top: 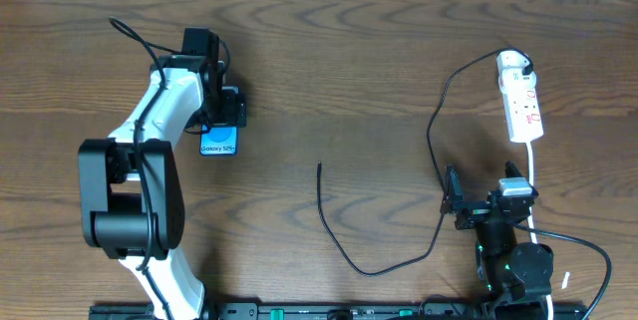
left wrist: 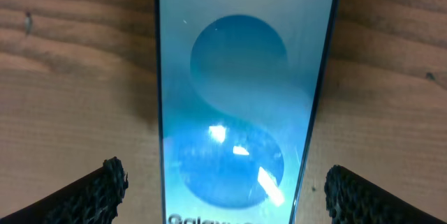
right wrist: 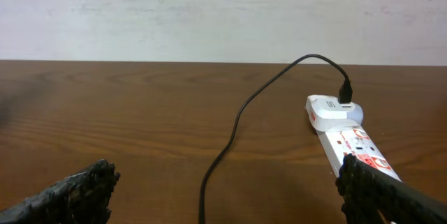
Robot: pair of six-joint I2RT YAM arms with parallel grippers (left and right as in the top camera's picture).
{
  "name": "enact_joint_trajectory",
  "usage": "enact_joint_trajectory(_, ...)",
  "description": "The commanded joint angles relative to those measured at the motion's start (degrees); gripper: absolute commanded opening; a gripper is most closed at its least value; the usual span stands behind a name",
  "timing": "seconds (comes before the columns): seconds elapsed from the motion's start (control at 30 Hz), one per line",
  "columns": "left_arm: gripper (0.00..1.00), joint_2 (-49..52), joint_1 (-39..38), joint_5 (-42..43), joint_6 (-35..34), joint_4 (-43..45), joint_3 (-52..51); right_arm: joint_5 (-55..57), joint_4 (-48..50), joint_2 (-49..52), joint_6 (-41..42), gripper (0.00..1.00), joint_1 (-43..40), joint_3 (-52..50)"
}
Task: Plug charger to phone and switch on socket
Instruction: 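Lower the left gripper onto the phone's bottom edge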
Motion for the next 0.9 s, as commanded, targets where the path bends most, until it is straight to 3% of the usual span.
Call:
enact_joint_trajectory(0.0, 0.93, 1.1, 0.2, 0.7, 0.6, 0.8, 0.4, -0.1, -0.2, -0.3, 0.8, 0.99, 0.3, -0.1)
enact_joint_trajectory(0.87, 0.93, 1.1, 0.2, 0.8, 0.6, 3.8, -1.5, -0.1, -0.2, -0.3, 0.8, 0.99, 0.3, -0.1)
